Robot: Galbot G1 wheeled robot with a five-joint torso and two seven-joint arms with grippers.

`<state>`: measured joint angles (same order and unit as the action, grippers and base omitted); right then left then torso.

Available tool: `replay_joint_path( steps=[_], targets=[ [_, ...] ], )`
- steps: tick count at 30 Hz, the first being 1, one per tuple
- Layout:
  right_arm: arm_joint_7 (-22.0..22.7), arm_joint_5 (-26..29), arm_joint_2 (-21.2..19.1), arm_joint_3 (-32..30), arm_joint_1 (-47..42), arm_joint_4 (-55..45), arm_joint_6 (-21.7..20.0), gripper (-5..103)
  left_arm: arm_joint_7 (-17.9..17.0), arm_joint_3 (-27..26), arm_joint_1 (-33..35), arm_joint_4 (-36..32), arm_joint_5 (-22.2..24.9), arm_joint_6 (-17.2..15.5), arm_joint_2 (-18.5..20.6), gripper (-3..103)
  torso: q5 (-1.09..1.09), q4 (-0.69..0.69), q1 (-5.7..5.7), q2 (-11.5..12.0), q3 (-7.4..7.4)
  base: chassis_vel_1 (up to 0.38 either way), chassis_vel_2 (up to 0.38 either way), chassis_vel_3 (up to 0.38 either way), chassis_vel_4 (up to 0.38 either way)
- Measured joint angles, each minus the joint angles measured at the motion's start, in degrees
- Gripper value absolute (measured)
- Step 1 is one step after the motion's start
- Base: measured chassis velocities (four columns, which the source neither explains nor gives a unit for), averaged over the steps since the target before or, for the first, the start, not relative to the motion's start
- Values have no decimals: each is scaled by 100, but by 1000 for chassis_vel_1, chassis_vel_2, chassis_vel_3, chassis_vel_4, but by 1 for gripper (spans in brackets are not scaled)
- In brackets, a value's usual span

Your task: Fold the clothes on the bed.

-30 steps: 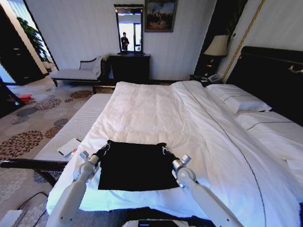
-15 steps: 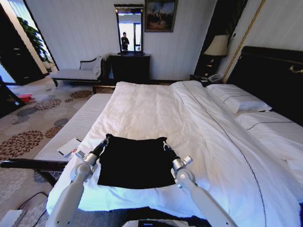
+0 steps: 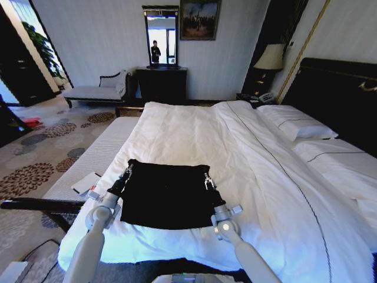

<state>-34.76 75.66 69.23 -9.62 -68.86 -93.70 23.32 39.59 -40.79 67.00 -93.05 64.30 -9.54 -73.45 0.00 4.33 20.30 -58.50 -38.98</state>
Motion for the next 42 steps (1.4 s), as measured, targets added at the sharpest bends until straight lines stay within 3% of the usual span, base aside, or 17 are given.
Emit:
replay_joint_path(
  steps=[3, 4, 9, 15, 25, 42],
  targets=[
    [-461, -18, -40, -58, 0, 101, 68, 1, 645, -119, -4, 88, -174, 79, -2, 2, 0, 0, 0, 0, 0, 0, 0, 0, 0],
    [-461, -18, -40, -58, 0, 101, 68, 1, 645, -119, -4, 88, -174, 79, -2, 2, 0, 0, 0, 0, 0, 0, 0, 0, 0],
    [-1154, -24, -72, -105, 20, 198, 107, 1, 1600, -296, 14, 211, -248, 131, 151, 2, 0, -1, 0, 0, 0, 0, 0, 0, 0],
    [-1803, -18, -59, -98, 22, 264, 98, 1, 2122, -374, -54, 307, -116, 134, 170, 2, 0, 0, 0, 0, 0, 0, 0, 0, 0],
    [-2565, 15, -265, -227, 193, 300, -55, 1, 2523, -456, -161, 323, -34, 130, 156, 2, 0, 0, 0, 0, 0, 0, 0, 0, 0],
    [-2750, 173, -372, -325, 336, 234, -217, 1, 2682, -609, -167, 247, 95, 92, 311, 2, 0, 0, 1, 0, -1, 0, 0, 0, 0]
  ],
)
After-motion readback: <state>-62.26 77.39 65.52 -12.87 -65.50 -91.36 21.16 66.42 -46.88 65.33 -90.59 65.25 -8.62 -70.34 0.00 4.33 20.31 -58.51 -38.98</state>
